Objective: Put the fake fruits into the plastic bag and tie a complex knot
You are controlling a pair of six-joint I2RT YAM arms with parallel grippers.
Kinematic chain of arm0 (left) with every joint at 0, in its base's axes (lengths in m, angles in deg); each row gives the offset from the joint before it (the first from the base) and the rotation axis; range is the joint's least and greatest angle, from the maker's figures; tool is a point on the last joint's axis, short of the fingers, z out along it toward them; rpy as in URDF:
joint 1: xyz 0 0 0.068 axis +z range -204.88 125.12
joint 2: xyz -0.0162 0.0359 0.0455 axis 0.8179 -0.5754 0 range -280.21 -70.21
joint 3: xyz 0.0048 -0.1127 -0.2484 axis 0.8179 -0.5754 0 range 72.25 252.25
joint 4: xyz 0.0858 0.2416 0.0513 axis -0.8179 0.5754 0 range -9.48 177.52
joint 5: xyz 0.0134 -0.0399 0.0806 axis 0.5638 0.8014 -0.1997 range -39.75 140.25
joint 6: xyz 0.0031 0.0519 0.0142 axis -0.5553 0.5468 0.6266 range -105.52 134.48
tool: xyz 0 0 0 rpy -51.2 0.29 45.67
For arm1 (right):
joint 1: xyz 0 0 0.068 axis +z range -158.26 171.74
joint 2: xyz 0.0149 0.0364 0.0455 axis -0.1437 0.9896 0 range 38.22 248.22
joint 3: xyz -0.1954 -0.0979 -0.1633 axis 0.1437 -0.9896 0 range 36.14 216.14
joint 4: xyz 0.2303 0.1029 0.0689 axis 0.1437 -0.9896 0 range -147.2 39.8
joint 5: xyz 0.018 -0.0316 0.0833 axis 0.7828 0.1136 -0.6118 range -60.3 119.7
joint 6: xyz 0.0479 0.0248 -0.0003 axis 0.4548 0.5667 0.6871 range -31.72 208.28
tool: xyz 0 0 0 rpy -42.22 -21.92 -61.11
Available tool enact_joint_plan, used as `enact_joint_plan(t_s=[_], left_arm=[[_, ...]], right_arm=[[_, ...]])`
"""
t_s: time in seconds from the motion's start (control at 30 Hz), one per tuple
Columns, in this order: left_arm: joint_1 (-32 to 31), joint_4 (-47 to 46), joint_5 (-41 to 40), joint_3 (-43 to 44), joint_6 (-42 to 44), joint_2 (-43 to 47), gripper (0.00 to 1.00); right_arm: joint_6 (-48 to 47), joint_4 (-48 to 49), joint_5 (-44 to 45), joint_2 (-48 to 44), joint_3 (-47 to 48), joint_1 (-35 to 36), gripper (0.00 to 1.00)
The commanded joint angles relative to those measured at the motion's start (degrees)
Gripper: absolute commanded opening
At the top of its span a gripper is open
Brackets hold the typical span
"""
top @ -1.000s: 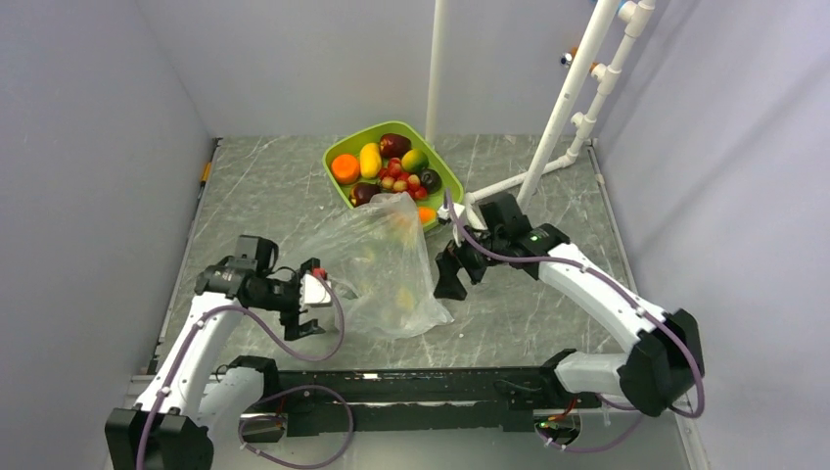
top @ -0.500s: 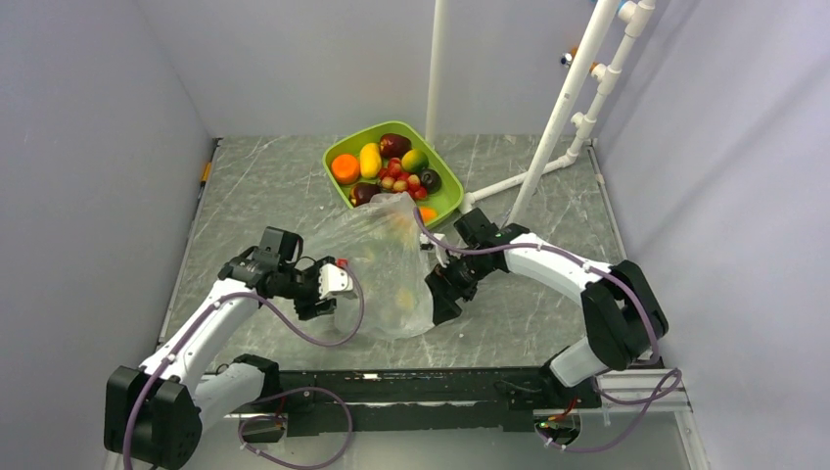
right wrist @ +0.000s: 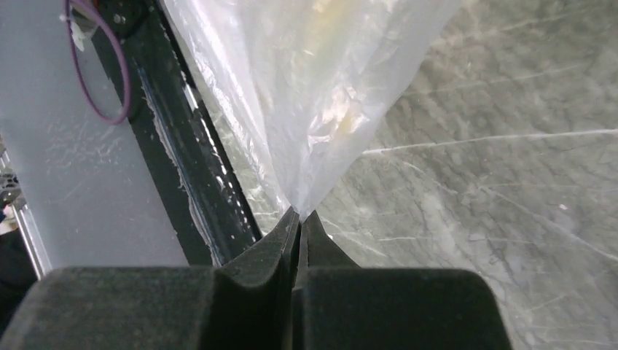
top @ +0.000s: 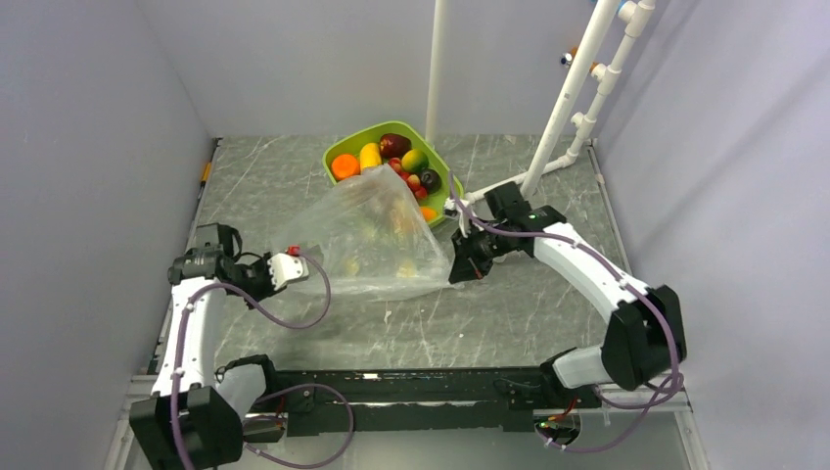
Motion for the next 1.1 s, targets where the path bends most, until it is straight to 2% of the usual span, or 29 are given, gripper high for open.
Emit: enact_joint_plan(t_s=[0.0,0.07,0.2,0.27,0.37,0.47,0.63,0.73,0.83,0.97,1.07], left_arm=[[8.14,11.96,-6.72,-2.5,23.81,0.6,0.0],[8.25,15.23,-7.19,-4.7,30.58,2.27,0.0],[6.68,25.39,1.03,-6.24,41.16,7.59,0.0],[3.04,25.31,4.49,-6.66,39.75,10.45,0.0],[-4.81,25.22,10.63,-4.91,33.1,12.17,0.0],[-14.74,19.61,17.24,-0.47,16.54,11.34,0.0],[-27.58,11.62,25.54,7.35,-2.71,7.48,0.0],[-38.75,2.74,27.02,12.13,-16.2,4.93,0.0],[-48.59,-4.94,26.92,17.15,-25.0,3.67,0.0],[-52.38,-6.85,31.34,25.83,-31.03,0.31,0.0],[-53.03,-13.22,32.88,27.92,-38.64,0.7,0.0]], right_arm=[[-0.91,-2.85,6.68,-4.33,0.39,-1.96,0.0],[1.09,-0.11,7.52,-4.92,-0.48,-2.13,0.0],[5.39,5.18,7.96,-4.15,-0.59,-2.07,0.0],[6.85,7.01,8.55,-3.14,-0.61,-2.09,0.0],[9.37,11.1,9.55,-1.67,-0.64,-1.4,0.0],[10.59,15.34,11.4,0.88,1.6,0.68,0.0],[12.73,19.43,15.21,7.01,9.47,5.81,0.0],[11.81,20.35,19.44,11.82,13.85,9.84,0.0],[8.36,20.59,23.75,16.01,14.85,11.82,0.0],[4.41,21.61,26.1,19.68,13.9,11.84,0.0],[3.63,23.47,22.76,19.9,13.9,11.83,0.0]])
